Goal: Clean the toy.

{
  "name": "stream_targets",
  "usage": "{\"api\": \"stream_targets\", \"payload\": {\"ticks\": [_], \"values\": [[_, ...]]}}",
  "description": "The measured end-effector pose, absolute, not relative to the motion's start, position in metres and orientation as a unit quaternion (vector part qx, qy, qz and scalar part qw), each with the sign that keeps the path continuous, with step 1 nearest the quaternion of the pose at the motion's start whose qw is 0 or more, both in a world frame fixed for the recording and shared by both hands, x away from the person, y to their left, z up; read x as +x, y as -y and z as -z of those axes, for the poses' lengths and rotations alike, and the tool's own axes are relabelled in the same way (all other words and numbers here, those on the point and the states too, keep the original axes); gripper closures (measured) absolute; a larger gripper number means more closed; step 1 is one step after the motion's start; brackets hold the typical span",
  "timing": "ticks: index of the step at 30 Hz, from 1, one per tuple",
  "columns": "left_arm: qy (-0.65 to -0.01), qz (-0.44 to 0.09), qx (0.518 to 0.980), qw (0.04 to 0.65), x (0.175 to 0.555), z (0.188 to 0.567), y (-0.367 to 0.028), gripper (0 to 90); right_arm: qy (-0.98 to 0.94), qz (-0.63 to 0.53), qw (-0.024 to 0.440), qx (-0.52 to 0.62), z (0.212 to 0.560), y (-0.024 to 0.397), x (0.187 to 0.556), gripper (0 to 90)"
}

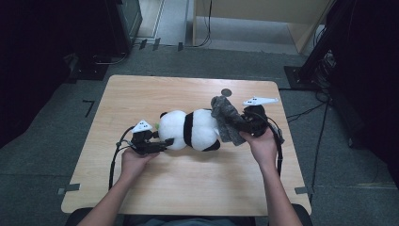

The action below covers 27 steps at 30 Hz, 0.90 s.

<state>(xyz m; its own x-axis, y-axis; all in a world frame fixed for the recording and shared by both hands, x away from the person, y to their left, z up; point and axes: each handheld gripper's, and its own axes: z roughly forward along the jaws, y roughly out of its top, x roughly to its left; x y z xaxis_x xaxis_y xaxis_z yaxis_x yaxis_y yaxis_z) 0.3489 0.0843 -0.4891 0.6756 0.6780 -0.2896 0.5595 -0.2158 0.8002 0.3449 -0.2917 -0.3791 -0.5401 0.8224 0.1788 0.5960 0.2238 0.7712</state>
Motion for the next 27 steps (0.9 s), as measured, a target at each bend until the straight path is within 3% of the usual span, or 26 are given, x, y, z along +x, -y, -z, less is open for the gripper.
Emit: {"api": "stream_targets", "payload": {"ticks": [20, 27], "values": [[-0.4, -0.066, 0.78, 0.477, 0.349, 0.488, -0.082, 34.3, -0.777, -0.385, 0.118, 0.484, 0.427, 0.276, 0.369, 72.0], [-0.401, -0.064, 0.779, 0.477, 0.349, 0.488, -0.082, 34.5, -0.774, -0.374, 0.093, 0.502, 0.449, 0.274, 0.372, 72.8]]}}
